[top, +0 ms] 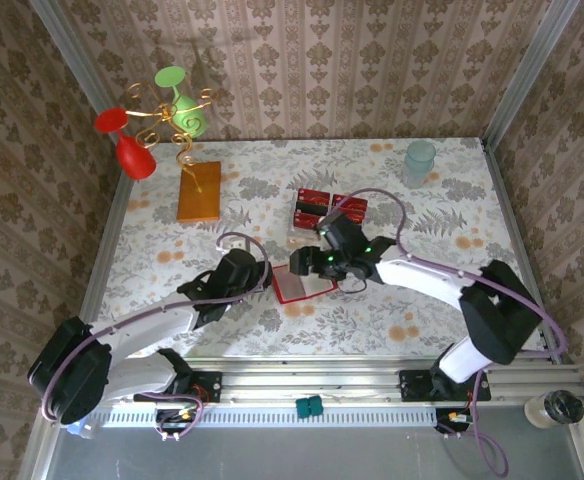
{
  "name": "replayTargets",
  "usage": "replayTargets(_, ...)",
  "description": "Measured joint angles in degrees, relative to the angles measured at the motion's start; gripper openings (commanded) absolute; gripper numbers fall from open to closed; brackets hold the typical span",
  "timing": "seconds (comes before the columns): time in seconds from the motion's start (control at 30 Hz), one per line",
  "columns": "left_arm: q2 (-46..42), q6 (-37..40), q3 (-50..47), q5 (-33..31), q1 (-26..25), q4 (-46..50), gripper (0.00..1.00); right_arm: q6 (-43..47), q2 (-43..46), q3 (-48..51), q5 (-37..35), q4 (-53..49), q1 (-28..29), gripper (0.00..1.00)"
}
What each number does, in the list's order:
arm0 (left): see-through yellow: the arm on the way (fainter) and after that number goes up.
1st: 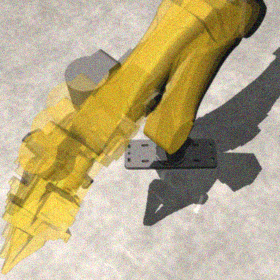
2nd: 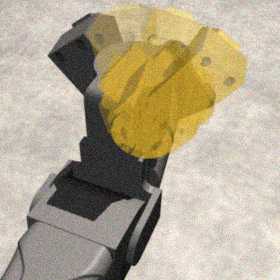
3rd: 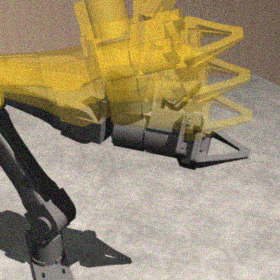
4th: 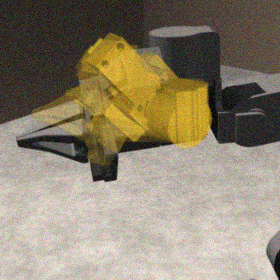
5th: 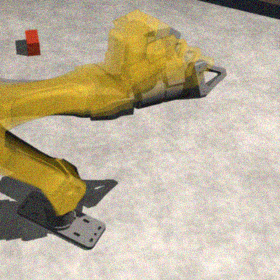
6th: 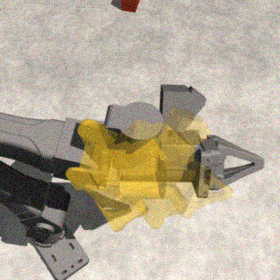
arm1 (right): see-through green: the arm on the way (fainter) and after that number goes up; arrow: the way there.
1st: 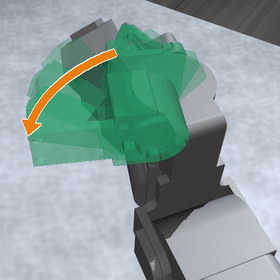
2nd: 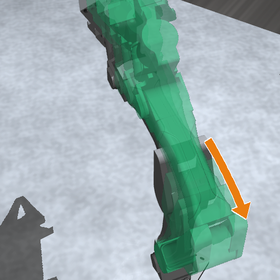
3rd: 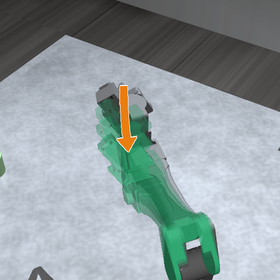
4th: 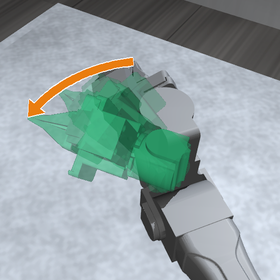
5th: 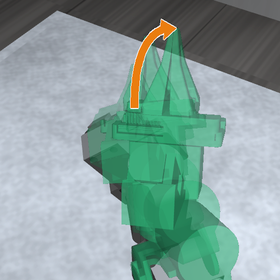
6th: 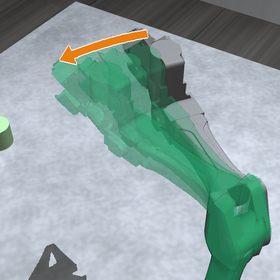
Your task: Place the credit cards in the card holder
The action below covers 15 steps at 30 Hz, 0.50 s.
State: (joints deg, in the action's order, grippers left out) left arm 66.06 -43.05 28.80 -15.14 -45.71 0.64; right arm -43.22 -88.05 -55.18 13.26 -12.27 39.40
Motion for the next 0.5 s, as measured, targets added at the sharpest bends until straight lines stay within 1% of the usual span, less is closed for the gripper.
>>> replayTargets(0.07, 0.76, 0.00, 0.90, 0.24, -0.07, 0.17, 0.63, 2.75, 1.55, 0.02, -2.54, -2.71, -2.60, 0.73)
replayTargets(0.17, 1.81, 0.02, 2.45, 0.42, -0.39, 0.24, 0.63, 6.51, 1.55, 0.15, -6.36, -6.19, -5.64, 0.72)
replayTargets(0.33, 3.37, 0.02, 4.39, 0.87, -0.94, 0.17, 0.63, 11.23, -2.82, -0.20, -8.90, -9.27, -6.62, 0.69)
replayTargets(0.4, 3.80, 0.02, 4.63, 1.01, -1.22, 0.20, 0.63, 12.39, -5.92, -0.98, -9.11, -10.12, -6.62, 0.65)
replayTargets(0.5, 4.46, 0.02, 4.74, 1.03, -1.92, 0.24, 0.63, 13.75, -9.79, -2.62, -9.38, -10.67, -6.62, 0.53)
